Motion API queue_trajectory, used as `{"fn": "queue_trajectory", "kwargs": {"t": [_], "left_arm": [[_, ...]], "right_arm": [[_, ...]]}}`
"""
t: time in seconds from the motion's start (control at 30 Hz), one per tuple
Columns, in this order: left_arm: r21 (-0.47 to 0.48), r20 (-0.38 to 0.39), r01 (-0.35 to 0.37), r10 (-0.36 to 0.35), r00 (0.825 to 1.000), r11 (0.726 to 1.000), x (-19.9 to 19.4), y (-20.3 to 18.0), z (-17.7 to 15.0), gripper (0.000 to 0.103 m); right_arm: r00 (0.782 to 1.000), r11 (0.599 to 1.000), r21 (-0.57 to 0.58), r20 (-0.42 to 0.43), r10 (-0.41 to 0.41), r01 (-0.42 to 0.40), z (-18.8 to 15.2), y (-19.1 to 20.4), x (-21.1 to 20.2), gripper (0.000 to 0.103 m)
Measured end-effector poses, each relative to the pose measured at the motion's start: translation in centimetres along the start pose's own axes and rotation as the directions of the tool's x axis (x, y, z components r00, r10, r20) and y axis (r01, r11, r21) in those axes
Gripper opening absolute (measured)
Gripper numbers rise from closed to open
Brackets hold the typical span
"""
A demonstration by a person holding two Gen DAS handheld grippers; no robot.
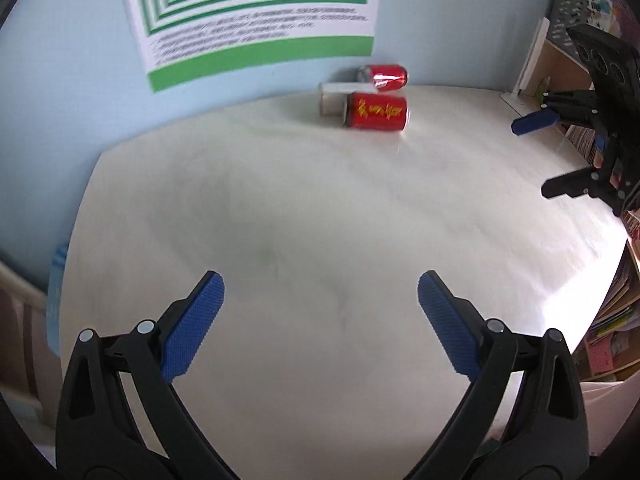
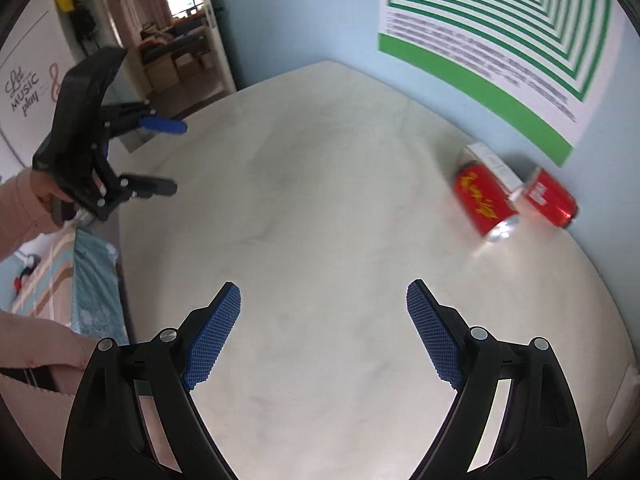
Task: Collect trash
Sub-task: 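Bring both open tools back to the table, then grasp the white box with the left tool while the right tool grasps the red can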
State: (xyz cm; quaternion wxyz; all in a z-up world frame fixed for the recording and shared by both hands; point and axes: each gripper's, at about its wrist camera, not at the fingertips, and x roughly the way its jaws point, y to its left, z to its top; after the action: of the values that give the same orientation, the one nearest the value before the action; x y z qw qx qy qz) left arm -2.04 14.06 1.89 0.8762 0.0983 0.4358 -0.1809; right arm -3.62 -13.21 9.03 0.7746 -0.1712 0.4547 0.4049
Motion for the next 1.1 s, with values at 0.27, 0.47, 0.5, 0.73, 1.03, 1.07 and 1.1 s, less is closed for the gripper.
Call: {"fn": "queue_trajectory", "kwargs": {"t": [0.27,0.47,0.5,0.73,1.03,1.07,1.1], "left_arm": [[0.205,-0.03,0.05,-0.045,0.999,0.977,5.6,-0.9,8.2,0.096],[0.365,-0.047,0.092,-0.08,0.996,0.926,10.7,0.2,14.2,0.096],[0.392,-0.045,0.09,-0.079,0.996,0.916,11.8,0.3,15.2,0.096],[0.502,-0.107,0.171,-0.136,0.985,0.848,21.3,1.6,22.0,0.096],[0.587,-0.166,0.237,-0.171,0.971,0.774,29.7,1.4,24.6,0.096],[0.597,-0.175,0.254,-0.186,0.967,0.761,30.2,1.2,24.6,0.096],[0.605,-0.185,0.275,-0.204,0.961,0.747,30.5,1.2,24.4,0.096]], "right_arm": [[0.998,0.998,0.052,0.043,-0.044,0.042,1.1,-5.2,1.0,0.085],[0.998,0.996,0.06,0.031,-0.062,0.06,3.3,-10.2,3.8,0.085],[0.998,0.996,0.066,0.021,-0.062,0.061,3.6,-11.1,4.5,0.085],[0.998,0.998,0.041,-0.045,-0.05,0.051,5.7,-16.6,10.7,0.085],[0.998,0.998,0.062,-0.058,0.03,-0.026,5.8,-20.6,15.0,0.085],[0.998,0.998,0.061,-0.059,0.038,-0.035,5.8,-20.7,15.4,0.085],[0.997,0.997,0.059,-0.057,0.044,-0.04,5.7,-20.9,15.7,0.085]]}}
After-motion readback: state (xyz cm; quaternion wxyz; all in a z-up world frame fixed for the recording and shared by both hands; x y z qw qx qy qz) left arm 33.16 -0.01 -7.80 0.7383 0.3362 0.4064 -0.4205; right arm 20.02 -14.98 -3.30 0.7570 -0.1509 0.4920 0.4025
